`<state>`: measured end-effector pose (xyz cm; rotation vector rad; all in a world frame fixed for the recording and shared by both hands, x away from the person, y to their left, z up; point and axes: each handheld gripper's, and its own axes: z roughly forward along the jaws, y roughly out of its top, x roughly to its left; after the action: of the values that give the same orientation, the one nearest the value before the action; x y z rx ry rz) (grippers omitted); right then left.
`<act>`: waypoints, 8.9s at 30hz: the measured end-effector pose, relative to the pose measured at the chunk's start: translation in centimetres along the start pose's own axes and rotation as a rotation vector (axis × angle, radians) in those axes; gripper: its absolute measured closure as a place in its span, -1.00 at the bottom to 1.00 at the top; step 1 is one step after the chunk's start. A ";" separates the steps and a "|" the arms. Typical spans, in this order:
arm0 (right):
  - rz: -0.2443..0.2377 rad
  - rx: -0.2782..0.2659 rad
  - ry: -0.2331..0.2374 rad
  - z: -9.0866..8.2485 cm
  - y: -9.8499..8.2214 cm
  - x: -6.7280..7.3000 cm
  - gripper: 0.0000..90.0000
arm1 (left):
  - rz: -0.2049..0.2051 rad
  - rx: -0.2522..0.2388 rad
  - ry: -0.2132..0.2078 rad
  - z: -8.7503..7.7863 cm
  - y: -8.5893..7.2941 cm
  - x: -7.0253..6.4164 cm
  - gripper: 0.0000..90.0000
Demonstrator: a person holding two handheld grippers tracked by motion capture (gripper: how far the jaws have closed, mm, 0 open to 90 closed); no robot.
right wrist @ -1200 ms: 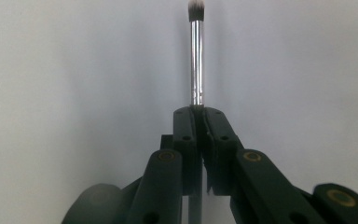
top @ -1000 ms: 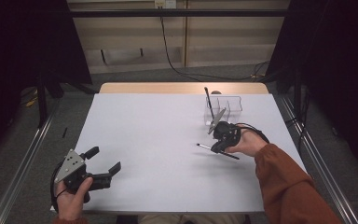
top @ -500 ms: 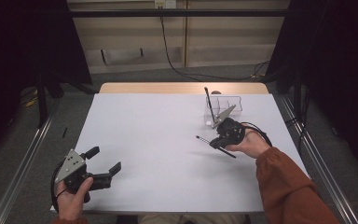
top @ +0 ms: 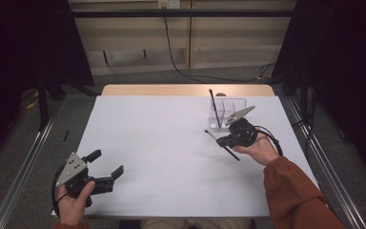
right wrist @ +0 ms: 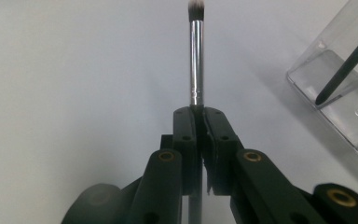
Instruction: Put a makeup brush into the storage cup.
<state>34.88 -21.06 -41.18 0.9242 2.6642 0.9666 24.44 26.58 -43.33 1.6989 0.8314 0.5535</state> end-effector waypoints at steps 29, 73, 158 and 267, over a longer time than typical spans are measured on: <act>0.106 -0.366 -0.049 -1.8 -1.9 1.1 0.87 | 0.006 -0.003 0.003 -0.1 0.0 0.1 -0.95; 0.098 -0.633 -0.093 -5.3 1.6 -0.1 0.87 | 0.000 0.000 0.001 0.0 0.0 0.0 -0.95; 0.233 -0.636 -0.284 -1.7 7.2 -8.3 0.87 | 0.005 -0.001 -0.012 -0.1 0.0 -0.1 -0.95; 0.246 -0.593 -0.208 1.5 3.3 -7.2 -0.56 | 0.020 0.007 -0.014 0.2 0.0 -0.1 -0.95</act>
<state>42.79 -22.58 -40.67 1.1326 1.9417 1.5010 24.50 26.41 -43.33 1.7172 0.8081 0.5518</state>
